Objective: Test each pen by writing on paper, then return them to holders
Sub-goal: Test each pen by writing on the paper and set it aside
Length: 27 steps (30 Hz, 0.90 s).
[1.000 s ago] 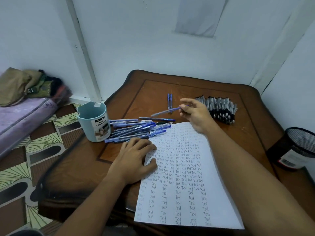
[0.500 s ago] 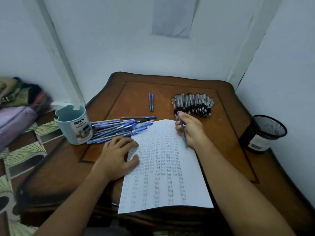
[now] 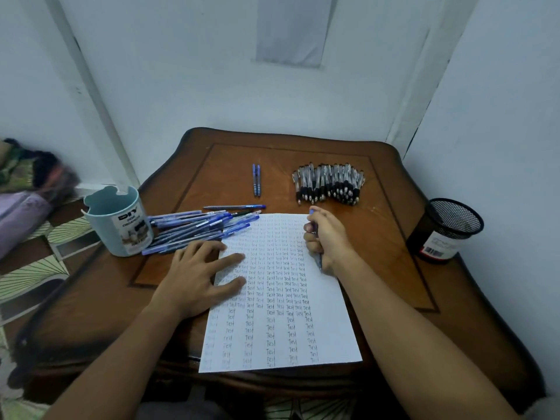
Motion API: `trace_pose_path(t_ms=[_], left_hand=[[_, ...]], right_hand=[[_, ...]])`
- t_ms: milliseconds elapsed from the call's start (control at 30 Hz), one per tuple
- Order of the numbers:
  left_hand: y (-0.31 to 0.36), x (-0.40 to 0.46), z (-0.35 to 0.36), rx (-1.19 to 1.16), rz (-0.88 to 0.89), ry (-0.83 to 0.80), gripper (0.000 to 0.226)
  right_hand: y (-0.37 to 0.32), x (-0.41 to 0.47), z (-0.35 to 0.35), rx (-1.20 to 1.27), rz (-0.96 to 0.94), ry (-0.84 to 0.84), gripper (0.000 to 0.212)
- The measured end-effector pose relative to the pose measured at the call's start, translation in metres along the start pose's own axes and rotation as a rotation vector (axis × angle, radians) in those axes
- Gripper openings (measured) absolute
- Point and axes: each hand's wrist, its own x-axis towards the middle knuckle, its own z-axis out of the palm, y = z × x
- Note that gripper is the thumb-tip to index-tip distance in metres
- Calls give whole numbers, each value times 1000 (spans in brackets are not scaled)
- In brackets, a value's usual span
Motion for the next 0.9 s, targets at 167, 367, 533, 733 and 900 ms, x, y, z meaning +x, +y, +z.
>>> trace_pose_path(t_ms=[167,367,533,733,900], left_hand=[[1,1,-1,2,0,-2,65],[0,0,0,-6,1,9,66],[0,0,0,-20,4,11,67],[1,1,1,-20,-7,18,66],[3,0,0,-31,-5,38,63]], right_hand=[[5,-3,-3,154,-42,-75,18],[12,-7,-10,-80,-178,-115,16],[14,-8,-23,-155,-282,-153,26],[11,-9,-38,-375,-331,-163,22],[11,-9,-41,-468,-374,-182,27]])
